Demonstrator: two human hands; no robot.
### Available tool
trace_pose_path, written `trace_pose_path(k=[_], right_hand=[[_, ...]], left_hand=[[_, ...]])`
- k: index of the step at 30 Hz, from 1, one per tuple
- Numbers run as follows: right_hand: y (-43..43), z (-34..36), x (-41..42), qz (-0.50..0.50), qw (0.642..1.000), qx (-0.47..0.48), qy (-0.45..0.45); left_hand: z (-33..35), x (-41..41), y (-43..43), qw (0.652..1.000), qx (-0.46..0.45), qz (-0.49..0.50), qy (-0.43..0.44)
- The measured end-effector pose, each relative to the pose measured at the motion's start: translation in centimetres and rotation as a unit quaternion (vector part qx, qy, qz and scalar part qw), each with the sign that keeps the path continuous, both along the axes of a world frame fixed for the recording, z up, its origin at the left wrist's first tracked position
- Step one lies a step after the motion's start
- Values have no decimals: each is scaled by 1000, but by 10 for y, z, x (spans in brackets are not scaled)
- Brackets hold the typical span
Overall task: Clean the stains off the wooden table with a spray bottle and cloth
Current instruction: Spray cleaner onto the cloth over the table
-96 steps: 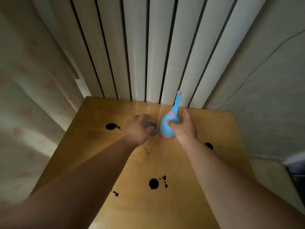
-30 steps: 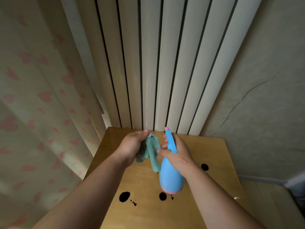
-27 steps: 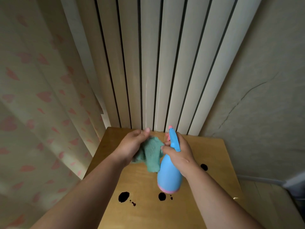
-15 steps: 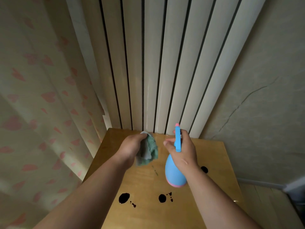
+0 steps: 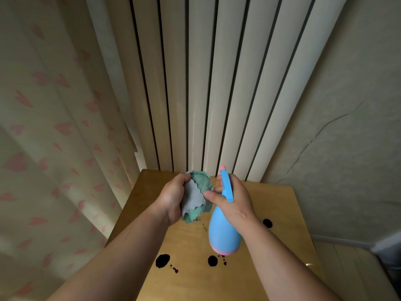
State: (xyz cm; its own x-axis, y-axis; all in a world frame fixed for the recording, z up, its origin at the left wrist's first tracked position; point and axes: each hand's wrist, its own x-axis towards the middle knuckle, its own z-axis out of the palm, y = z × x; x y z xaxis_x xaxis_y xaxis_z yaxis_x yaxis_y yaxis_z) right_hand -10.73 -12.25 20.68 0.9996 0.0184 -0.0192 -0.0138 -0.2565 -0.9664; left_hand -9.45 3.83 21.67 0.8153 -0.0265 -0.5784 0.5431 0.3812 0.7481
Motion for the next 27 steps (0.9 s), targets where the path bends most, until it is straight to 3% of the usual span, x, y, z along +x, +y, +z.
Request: trace_pose_path(k=[5, 12, 15, 17, 21, 23, 27], right_hand=[[-4, 1, 3, -11, 1000, 3, 1], [-13, 8, 1, 52, 998, -25, 5], [-13, 5, 1, 50, 998, -34, -7], [-14, 5, 1, 45, 998, -37, -19], [-15, 8, 1, 27, 998, -53, -32], [-16, 8, 0, 9, 998, -52, -36], [-19, 7, 1, -49, 997, -46, -34]], left_hand=[[-8, 1, 4, 991, -100, 89, 7], [-21, 0, 7, 994, 95, 57, 4], [-20, -4, 9, 999, 31, 38, -4], [-19, -7, 9, 999, -15, -29, 3], [-21, -11, 8, 990, -10, -140, 18], [-21, -12, 9, 990, -35, -137, 16], [-19, -8, 10, 988, -152, -33, -26]])
